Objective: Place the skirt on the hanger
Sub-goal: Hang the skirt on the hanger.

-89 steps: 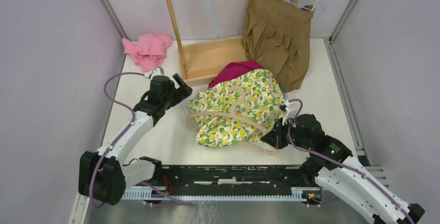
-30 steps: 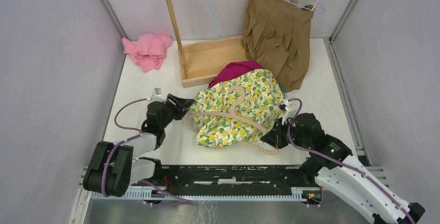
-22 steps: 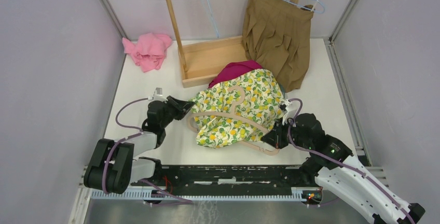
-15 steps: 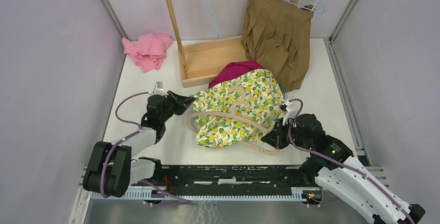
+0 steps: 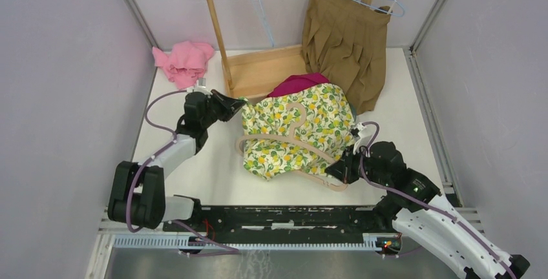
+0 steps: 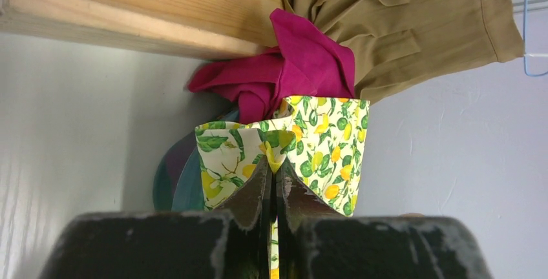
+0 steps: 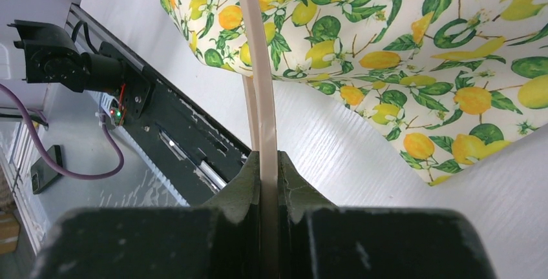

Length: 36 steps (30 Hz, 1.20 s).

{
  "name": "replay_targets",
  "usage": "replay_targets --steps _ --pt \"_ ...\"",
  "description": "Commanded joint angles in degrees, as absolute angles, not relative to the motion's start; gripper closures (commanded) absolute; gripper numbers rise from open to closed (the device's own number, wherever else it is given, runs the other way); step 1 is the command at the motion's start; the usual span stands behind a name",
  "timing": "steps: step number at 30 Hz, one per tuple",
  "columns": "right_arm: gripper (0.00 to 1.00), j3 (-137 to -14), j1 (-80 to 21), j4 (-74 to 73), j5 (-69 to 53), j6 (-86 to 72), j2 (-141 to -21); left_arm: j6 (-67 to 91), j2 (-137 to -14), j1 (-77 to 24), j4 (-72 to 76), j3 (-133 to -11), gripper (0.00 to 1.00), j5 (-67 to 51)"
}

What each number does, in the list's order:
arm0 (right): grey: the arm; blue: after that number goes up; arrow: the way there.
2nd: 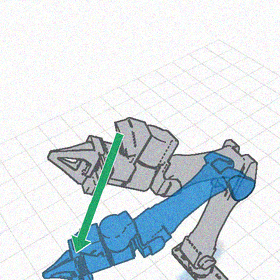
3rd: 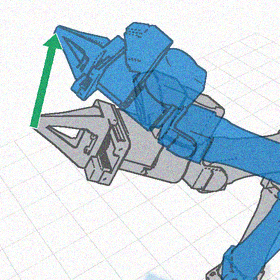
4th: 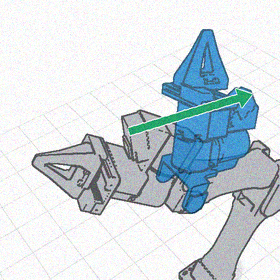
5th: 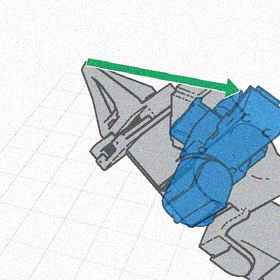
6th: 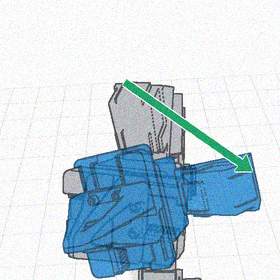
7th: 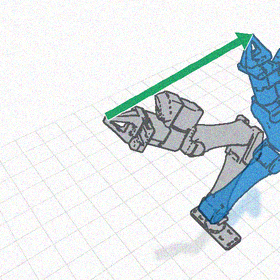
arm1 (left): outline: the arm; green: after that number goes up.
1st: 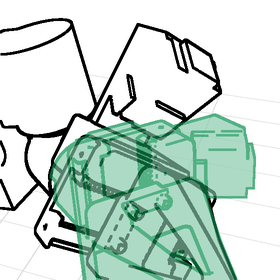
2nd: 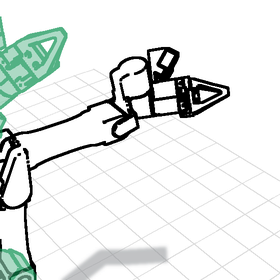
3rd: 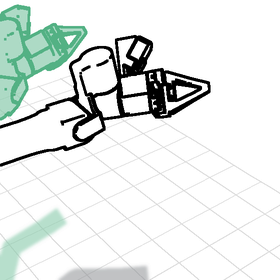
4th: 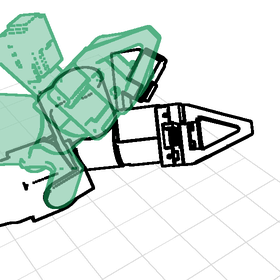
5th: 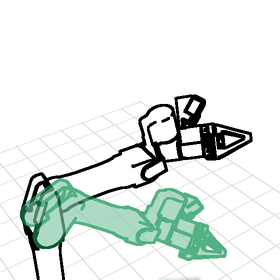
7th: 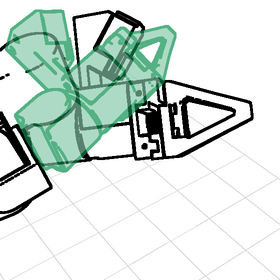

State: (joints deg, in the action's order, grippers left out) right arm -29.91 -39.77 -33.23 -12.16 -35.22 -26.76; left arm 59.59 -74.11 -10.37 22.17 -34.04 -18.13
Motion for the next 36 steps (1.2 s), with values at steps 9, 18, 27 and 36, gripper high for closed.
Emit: replay_targets --steps 9,18,27,36 --pt "0.99 -31.4 -39.5 -18.4 -6.4 -38.3 -32.3 55.1 -82.8 -9.5 20.1 -46.6 0.95 -15.6" --pt "0.99 -30.6 -39.6 -17.9 -7.3 -38.0 -34.8 53.7 -81.3 -9.7 18.6 -43.6 0.45 -14.7" --pt "0.99 -30.2 -39.6 -18.3 -7.8 -37.4 -35.9 49.7 -62.6 -11.8 3.5 -41.5 0.34 -8.4" --pt "0.99 -30.6 -39.6 -19.6 -7.9 -37.3 -35.9 50.4 -50.2 -17.2 -5.6 -34.7 0.25 -6.4"
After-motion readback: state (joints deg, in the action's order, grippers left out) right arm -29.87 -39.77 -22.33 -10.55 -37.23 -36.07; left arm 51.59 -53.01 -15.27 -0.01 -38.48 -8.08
